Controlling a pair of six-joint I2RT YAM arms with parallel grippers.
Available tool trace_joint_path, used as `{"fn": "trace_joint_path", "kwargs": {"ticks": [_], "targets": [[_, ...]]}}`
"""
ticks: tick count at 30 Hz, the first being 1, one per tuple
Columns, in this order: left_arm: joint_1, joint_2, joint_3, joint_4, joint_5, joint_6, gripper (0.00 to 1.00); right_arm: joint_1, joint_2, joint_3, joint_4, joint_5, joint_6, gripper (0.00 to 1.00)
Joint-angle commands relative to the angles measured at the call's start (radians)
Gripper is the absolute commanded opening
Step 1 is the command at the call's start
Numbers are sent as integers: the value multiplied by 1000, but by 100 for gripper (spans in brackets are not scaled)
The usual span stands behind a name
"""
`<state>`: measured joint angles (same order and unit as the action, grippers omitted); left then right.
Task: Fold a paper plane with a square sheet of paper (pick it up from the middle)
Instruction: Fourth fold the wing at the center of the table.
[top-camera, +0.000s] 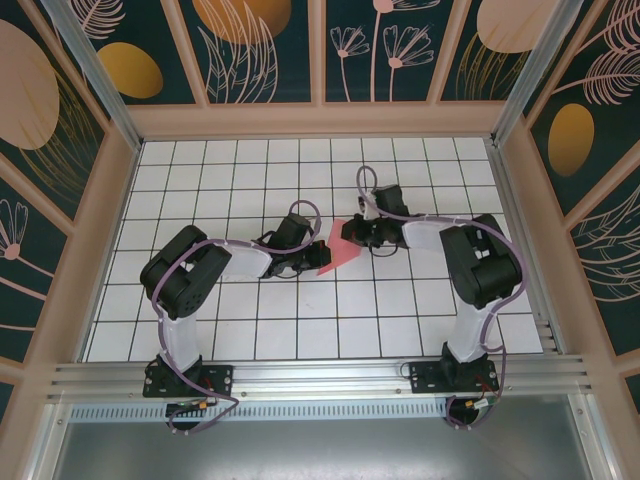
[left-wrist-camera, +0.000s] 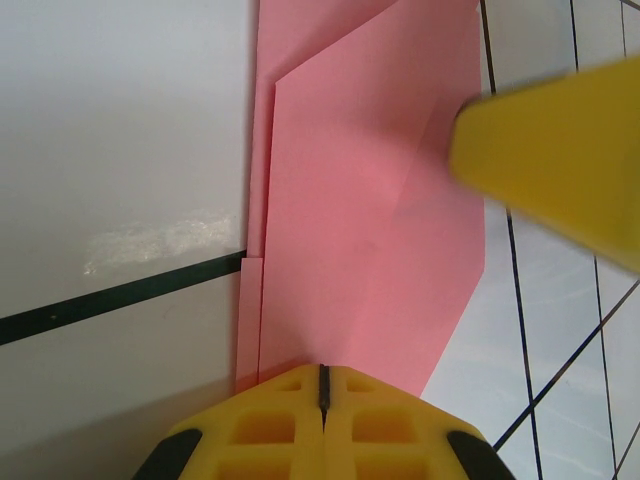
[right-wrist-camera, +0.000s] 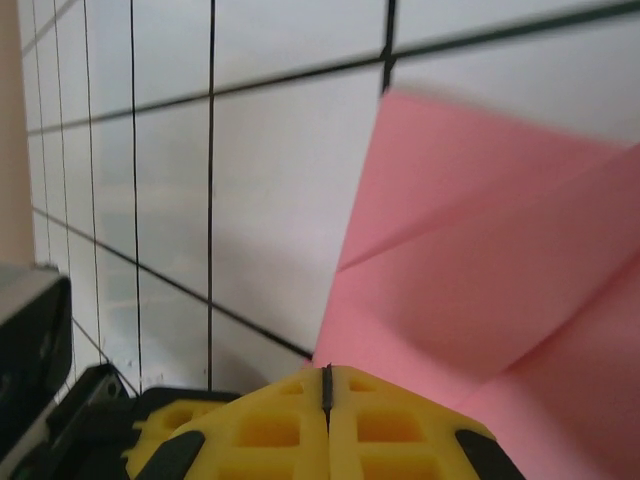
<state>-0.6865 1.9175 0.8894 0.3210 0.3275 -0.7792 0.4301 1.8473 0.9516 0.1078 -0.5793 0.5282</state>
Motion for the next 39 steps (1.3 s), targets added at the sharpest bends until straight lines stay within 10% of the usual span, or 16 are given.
{"fn": "trace_joint_path", "kwargs": {"ticks": [1,22,39], "targets": [[10,26,-38,-177,-80,9,0,7,38,-5,13,-26,-27,7],[10,22,-64,-172,-68,33,0,-177,231,257,-147,125,-24,6],[10,12,-90,-92,-62,3,0,-8,3,48,35,81,55,7]]}}
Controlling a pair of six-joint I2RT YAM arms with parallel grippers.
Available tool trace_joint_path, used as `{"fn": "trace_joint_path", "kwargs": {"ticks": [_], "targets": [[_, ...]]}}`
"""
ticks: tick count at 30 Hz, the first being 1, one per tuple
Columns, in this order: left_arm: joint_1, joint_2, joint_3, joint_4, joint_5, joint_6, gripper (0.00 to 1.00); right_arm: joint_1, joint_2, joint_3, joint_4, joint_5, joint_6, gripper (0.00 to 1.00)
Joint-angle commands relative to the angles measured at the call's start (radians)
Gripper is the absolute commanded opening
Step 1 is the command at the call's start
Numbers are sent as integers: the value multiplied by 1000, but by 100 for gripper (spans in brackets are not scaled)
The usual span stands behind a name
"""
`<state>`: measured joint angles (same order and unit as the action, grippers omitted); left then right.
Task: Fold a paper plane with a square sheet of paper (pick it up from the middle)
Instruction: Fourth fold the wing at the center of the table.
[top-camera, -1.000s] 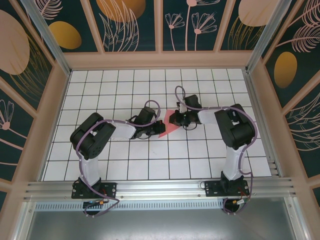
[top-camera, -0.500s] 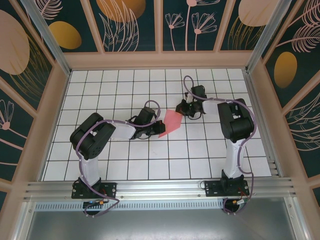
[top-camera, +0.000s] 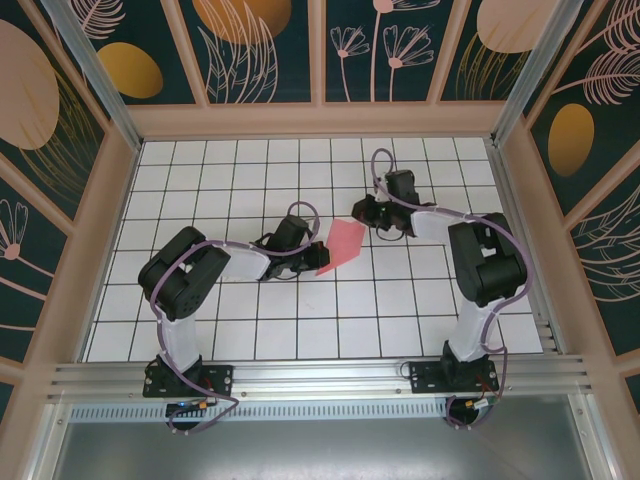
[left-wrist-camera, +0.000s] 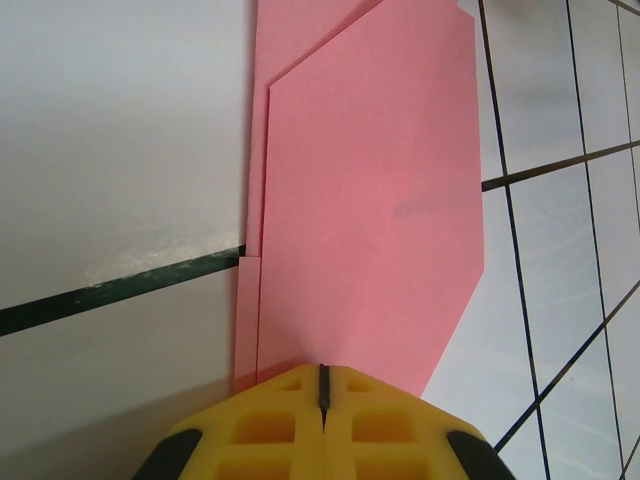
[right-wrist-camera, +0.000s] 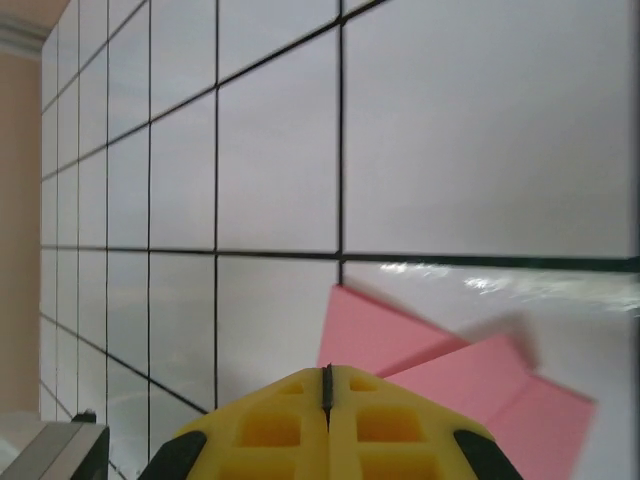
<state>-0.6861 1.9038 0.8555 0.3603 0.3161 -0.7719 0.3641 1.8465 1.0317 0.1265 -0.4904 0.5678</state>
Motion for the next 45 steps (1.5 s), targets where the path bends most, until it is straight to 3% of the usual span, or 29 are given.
{"fn": "trace_joint_path", "kwargs": {"ticks": [1,12,20,27,33,38,45], "targets": [[10,26,-59,-124,-49,-1,0,75,9,-40,25,-7,23,6],[10,6,-76,-83,-55,10,0,105,87,-93,76,-72,85,6],[10,-42,-103,-72,34,78,0,102,154,-70,-48,8,66,5],[10,-110,-166,-9,123,92,12,104,189,-55,-86,15,71,5],[10,-166,-171,-27,84,81,12,103,194,-58,-91,11,72,5],[10,-240,-139,-27,73,68,21,104,196,-67,-93,9,73,5],[11,-197,-122,26,146,8,27,104,200,-63,-108,6,72,5]]}}
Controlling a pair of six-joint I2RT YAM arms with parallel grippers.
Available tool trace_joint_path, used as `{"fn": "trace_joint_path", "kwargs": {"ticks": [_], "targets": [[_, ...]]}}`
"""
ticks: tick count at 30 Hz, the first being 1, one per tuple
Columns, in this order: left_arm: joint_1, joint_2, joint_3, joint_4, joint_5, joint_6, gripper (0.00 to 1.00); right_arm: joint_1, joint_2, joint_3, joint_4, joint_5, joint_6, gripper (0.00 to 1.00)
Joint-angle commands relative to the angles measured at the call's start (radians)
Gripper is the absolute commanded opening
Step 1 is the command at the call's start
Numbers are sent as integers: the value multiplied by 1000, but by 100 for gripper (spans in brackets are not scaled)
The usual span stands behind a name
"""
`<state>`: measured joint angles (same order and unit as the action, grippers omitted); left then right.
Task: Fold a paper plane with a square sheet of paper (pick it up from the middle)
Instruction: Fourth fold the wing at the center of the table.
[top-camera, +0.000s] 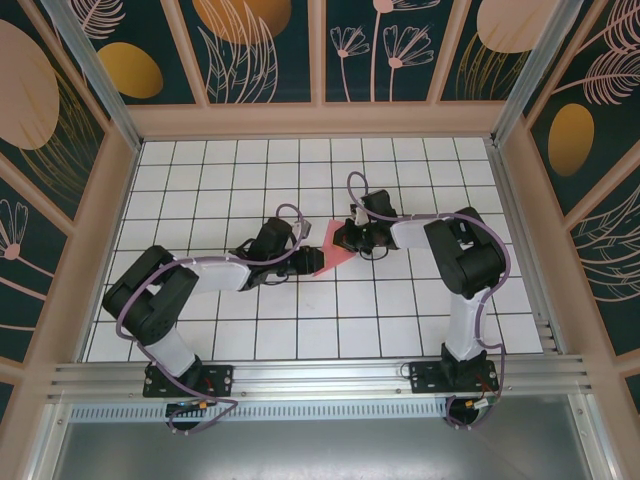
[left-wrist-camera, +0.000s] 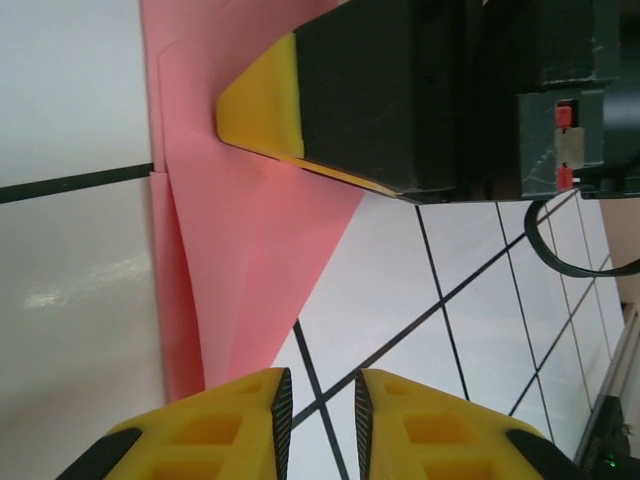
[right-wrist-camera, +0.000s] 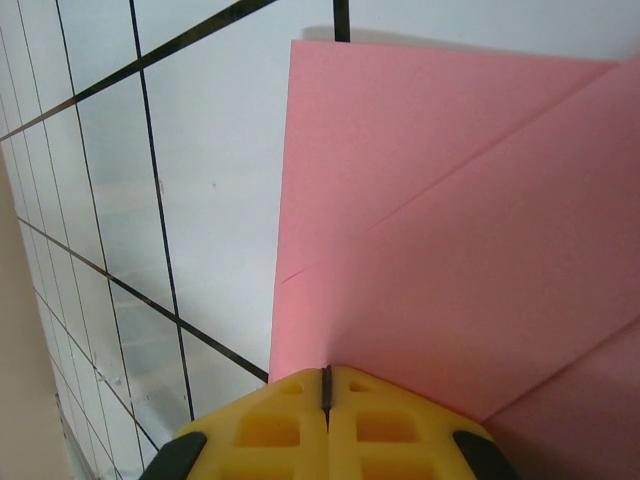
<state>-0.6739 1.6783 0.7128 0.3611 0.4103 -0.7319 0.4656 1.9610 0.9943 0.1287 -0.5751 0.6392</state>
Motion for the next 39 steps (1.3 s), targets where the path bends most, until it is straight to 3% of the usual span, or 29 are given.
{"fn": "trace_joint_path", "kwargs": {"ticks": [1,9,25,39], "targets": [[-3,43,27,27,61,-38,28,2,86,-23,-113,90,0,5],[-3,147,83,-11,90,-37,29,2,87,-10,-138,97,7,5],[-3,135,107,-155,-39,21,30,3,99,-5,-164,117,2,5],[-3,84,88,-75,45,-19,29,3,100,-13,-160,118,4,5]]}}
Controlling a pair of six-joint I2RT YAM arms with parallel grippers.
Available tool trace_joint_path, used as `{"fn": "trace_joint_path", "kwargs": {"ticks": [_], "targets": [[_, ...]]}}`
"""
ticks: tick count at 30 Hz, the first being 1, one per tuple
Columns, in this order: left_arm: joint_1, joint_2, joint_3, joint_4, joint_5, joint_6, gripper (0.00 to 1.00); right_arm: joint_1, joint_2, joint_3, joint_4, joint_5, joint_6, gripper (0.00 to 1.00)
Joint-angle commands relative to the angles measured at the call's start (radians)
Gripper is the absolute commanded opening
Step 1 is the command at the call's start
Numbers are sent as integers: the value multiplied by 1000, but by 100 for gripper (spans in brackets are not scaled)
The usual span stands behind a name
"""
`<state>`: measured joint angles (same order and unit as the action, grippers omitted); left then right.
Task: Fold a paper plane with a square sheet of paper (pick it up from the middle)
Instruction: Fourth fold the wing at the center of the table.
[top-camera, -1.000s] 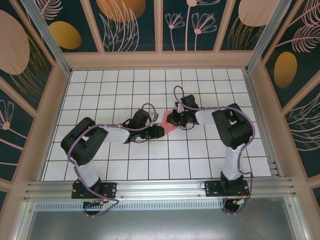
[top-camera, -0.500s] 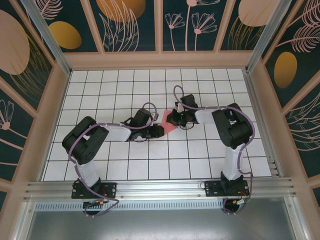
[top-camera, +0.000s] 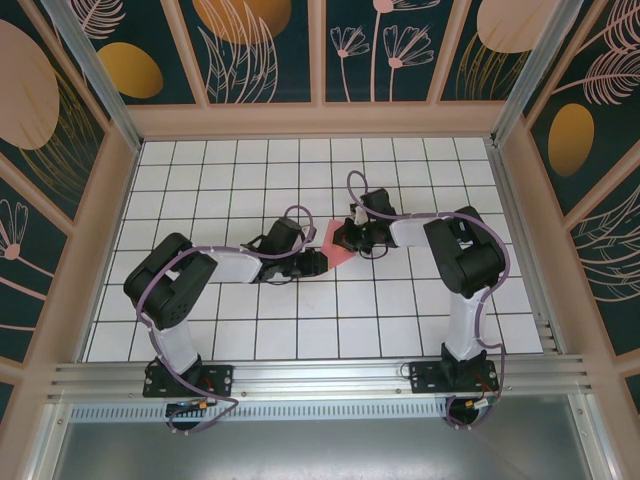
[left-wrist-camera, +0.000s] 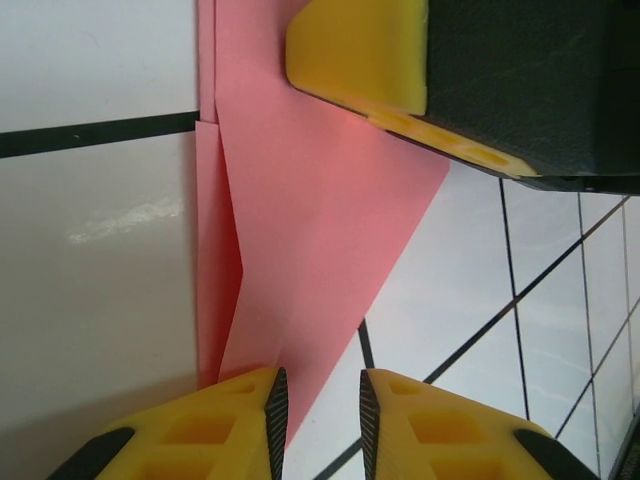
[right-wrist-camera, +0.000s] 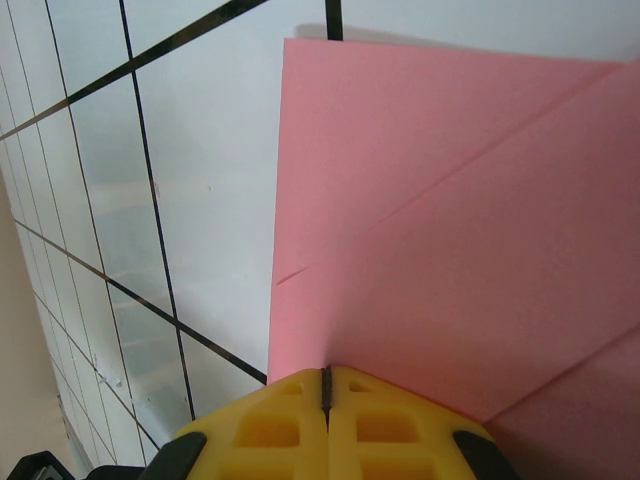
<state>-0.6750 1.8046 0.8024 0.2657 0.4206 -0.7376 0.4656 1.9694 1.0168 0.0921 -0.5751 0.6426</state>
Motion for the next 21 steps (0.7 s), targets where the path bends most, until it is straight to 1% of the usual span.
{"fn": "trace_joint_path", "kwargs": {"ticks": [1,5,14,21], "targets": [[-1,-52,9,27,37,-11,29,3,92,-36,-123,116,0,5],[-1,-52,52,18,34,2,30,2,94,-40,-119,115,3,4],[-2,60,110,-18,34,10,28,4,100,-45,-114,109,6,4],[-3,81,112,-49,21,16,27,3,103,-42,-121,112,6,4]]}}
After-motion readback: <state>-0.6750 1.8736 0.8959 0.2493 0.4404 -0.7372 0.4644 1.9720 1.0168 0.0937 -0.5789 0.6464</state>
